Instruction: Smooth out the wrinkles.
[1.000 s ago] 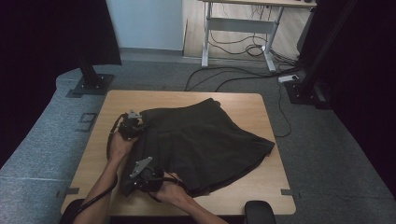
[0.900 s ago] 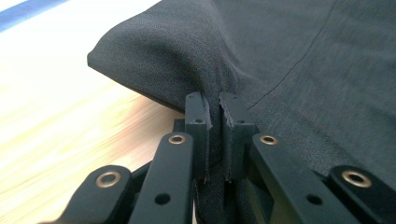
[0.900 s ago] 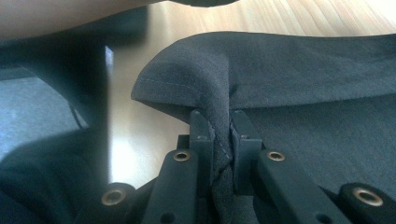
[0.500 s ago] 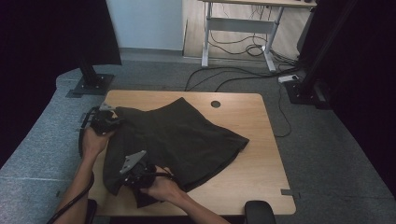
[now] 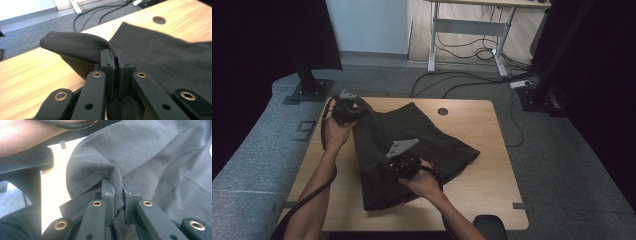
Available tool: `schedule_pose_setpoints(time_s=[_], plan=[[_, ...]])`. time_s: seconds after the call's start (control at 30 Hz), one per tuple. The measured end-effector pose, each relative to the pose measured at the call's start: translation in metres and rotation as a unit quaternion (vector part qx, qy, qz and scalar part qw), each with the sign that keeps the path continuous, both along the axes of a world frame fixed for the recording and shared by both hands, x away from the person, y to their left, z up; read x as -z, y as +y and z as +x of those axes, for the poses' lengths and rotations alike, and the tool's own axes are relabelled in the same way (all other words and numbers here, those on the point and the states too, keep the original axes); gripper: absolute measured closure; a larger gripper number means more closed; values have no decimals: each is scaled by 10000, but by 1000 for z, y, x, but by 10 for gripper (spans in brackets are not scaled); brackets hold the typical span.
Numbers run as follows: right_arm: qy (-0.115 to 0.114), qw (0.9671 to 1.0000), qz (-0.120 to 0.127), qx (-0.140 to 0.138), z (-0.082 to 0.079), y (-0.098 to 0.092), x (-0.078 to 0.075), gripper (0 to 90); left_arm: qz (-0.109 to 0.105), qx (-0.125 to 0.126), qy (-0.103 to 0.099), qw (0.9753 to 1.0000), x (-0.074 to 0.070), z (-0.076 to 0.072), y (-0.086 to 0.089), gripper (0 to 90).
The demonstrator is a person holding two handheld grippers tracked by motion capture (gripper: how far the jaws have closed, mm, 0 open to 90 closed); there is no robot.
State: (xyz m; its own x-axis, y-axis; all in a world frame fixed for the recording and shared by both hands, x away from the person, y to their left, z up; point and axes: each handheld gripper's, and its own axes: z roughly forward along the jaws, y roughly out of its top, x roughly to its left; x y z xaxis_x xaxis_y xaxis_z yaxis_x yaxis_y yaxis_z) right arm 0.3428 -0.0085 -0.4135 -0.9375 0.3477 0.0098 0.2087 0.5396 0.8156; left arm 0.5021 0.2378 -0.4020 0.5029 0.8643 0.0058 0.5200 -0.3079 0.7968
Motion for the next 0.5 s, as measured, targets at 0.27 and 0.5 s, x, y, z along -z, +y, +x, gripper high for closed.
schedule_pose_setpoints(time_s=[0.27,0.5], plan=[[-85,9982,188,555,11,-52,-15,819,-24,120,-161,9998,-16,17,-38,857],[-194,9941,224,1041,20,-97,-26,819,105,266,-308,9991,-28,37,-78,865]])
